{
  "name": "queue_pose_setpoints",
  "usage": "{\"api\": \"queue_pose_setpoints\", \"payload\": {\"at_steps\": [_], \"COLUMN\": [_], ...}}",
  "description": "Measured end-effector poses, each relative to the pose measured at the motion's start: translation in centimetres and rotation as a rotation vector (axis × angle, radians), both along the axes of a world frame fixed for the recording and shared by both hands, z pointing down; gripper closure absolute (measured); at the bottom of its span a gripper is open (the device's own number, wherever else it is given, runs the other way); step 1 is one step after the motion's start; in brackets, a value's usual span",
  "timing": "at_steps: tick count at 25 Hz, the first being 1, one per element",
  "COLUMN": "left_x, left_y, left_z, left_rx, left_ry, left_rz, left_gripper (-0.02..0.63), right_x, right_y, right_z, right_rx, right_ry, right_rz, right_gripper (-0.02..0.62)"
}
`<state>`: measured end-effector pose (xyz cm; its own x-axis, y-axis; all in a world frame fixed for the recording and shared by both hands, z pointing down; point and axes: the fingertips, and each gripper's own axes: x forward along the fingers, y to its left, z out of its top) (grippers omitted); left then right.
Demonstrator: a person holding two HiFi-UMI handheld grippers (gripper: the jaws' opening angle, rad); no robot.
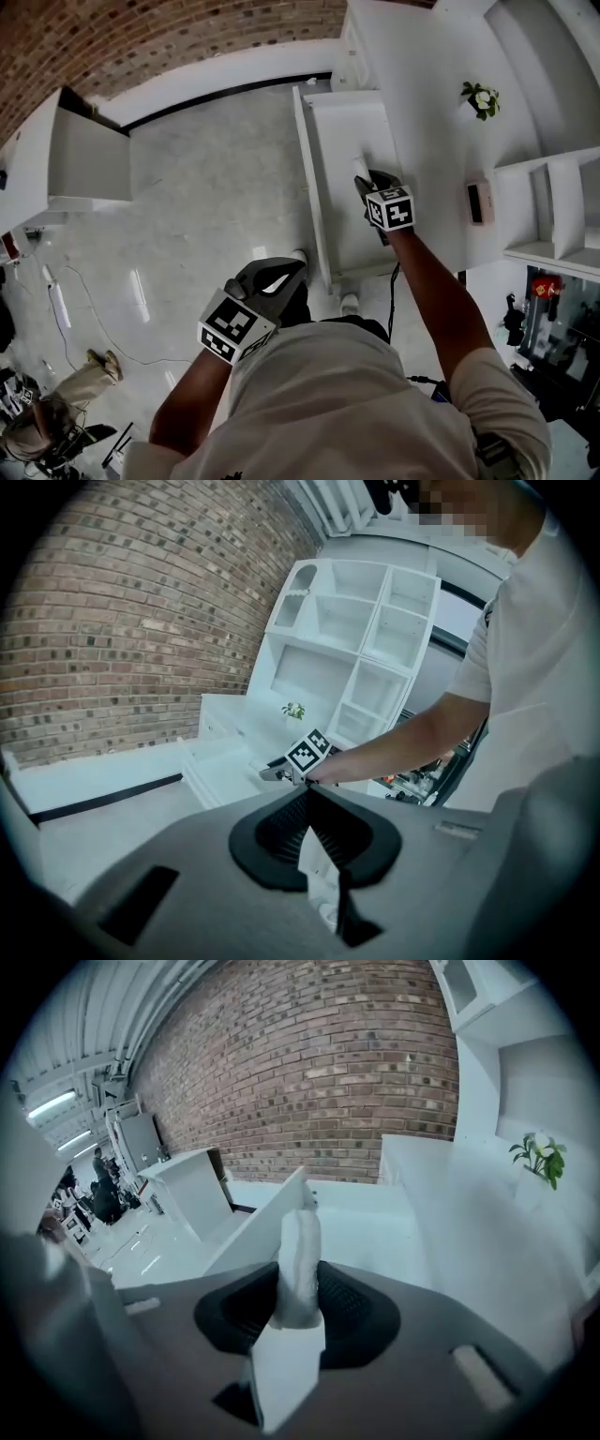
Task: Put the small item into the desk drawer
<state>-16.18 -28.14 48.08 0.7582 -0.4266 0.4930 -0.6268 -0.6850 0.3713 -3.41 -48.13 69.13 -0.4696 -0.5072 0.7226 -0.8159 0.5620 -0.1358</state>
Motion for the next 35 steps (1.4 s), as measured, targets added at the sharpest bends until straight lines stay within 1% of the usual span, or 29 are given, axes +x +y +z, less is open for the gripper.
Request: {"api": "queue_pose_setpoints", "payload": {"at_steps": [3,8,12,16,19,23,29,33,35], "left_x": [-1.3,-2.5,-3.3,-4.4,-4.8,-4.5,-4.8,-5.1,-4.8], "left_y": [-1.1,-3.2,-4.0,-3.7,-3.9,-4.7,-4.9,-4.2,-4.5], "left_z": [1.1,2.4,3.3,5.1,6.0,6.2,6.7,7.5,7.3], "left_rx": [-0.028,-0.044,-0.067,-0.129,-0.147,-0.129,-0.143,-0.182,-0.172], "left_ry": [-0.011,-0.001,0.015,-0.002,-0.001,0.020,0.018,-0.007,0.006], "left_rz": [0.015,0.014,0.006,0.019,0.012,-0.003,0.005,0.032,0.032], "left_gripper": [0.600,0.600,0.600,0.600,0.600,0.600,0.600,0.600,0.600], "right_x": [-0.7,-0.7,-0.7,-0.7,-0.7,-0.4,0.0,-0.2,-0.4], "right_y": [-1.5,-3.4,-3.8,-4.3,-4.5,-4.4,-4.5,-4.8,-4.6], "right_z": [2.2,6.2,8.8,10.9,12.0,13.3,14.3,14.2,14.3], "right_rx": [-0.023,-0.069,-0.103,-0.128,-0.139,-0.146,-0.145,-0.139,-0.148], "right_ry": [0.029,0.073,0.108,0.128,0.139,0.161,0.163,0.166,0.164], "right_rz": [0.011,0.050,0.059,0.072,0.075,0.070,0.109,0.105,0.101], "right_gripper": [0.459,0.459,0.459,0.459,0.459,0.459,0.449,0.425,0.394]}}
